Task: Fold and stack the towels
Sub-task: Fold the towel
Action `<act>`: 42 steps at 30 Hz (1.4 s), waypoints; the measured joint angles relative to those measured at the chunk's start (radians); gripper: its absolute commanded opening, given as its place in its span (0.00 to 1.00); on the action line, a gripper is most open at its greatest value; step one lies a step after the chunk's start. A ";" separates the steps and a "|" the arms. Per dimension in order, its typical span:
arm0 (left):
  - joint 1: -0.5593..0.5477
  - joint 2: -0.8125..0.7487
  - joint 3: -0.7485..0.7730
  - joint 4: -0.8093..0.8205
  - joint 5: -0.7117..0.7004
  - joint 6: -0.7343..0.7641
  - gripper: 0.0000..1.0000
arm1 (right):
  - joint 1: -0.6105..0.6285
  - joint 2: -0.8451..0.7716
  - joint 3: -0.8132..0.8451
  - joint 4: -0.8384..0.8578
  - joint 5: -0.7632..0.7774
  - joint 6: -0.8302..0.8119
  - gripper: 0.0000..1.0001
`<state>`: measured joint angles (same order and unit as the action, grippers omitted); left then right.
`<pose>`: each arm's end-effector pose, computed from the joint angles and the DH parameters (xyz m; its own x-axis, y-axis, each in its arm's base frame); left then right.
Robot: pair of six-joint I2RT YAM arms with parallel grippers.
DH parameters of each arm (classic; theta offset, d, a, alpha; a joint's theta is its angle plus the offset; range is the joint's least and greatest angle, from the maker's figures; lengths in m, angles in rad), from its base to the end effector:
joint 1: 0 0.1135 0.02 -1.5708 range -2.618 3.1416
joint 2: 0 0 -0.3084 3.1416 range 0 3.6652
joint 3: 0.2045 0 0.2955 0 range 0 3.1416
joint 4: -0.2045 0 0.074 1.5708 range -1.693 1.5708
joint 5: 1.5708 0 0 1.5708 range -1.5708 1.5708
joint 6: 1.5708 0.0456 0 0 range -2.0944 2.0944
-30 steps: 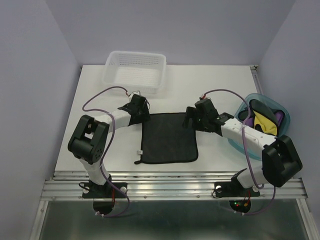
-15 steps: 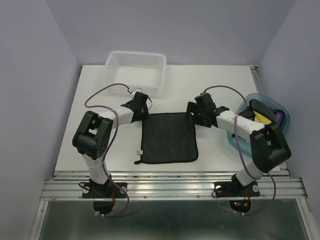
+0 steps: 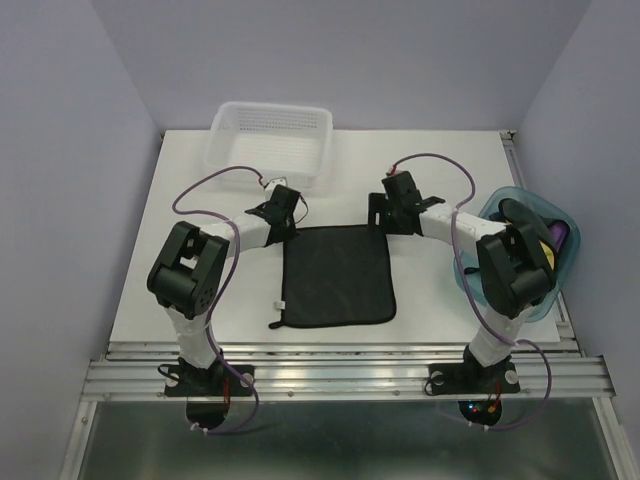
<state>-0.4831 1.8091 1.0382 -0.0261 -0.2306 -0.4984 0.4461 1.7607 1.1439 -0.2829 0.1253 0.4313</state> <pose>0.3811 -0.1881 0.1699 -0.7049 -0.1557 -0.6920 -0.0298 0.9812 -0.1905 0.3842 0.1774 0.2046 -0.7914 0.0813 -0.6058 -0.0298 0.9848 0.1711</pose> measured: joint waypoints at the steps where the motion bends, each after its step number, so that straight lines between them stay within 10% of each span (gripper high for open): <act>1: -0.002 0.000 0.000 0.000 -0.004 0.002 0.00 | -0.002 0.010 0.006 0.000 0.000 -0.011 0.71; 20: -0.021 0.000 0.000 -0.001 -0.042 0.005 0.00 | -0.007 0.159 0.088 0.021 0.043 -0.114 0.42; 30: -0.022 -0.009 0.003 -0.020 -0.067 0.016 0.00 | -0.006 0.164 0.092 0.032 0.037 -0.127 0.02; 42: -0.018 -0.119 0.070 -0.052 -0.108 0.056 0.00 | -0.007 0.108 0.106 0.060 0.014 -0.174 0.01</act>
<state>-0.5014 1.6897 1.1084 -0.0784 -0.3382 -0.4423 0.4389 1.8687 1.2503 -0.2230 0.1394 0.2573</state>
